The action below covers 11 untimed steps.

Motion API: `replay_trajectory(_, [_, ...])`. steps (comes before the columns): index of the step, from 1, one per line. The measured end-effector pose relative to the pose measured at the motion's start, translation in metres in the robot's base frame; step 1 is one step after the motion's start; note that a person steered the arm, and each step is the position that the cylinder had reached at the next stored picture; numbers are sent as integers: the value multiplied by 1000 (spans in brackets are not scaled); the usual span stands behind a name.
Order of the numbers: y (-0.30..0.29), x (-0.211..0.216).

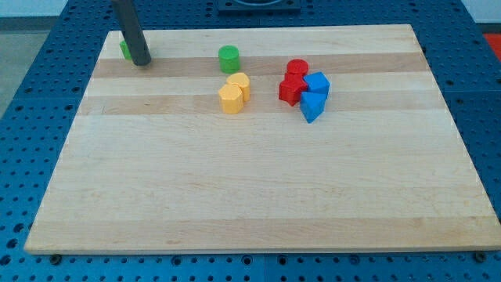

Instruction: Move the yellow hexagon along with the yellow heart below the green circle

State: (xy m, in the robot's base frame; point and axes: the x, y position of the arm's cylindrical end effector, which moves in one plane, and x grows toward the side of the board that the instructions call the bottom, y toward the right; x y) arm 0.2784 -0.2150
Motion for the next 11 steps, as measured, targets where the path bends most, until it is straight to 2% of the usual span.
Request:
replay_trajectory(3, [21, 1])
replay_trajectory(6, [58, 69])
replay_trajectory(8, [101, 138])
replay_trajectory(9, [136, 142])
replay_trajectory(11, [150, 137])
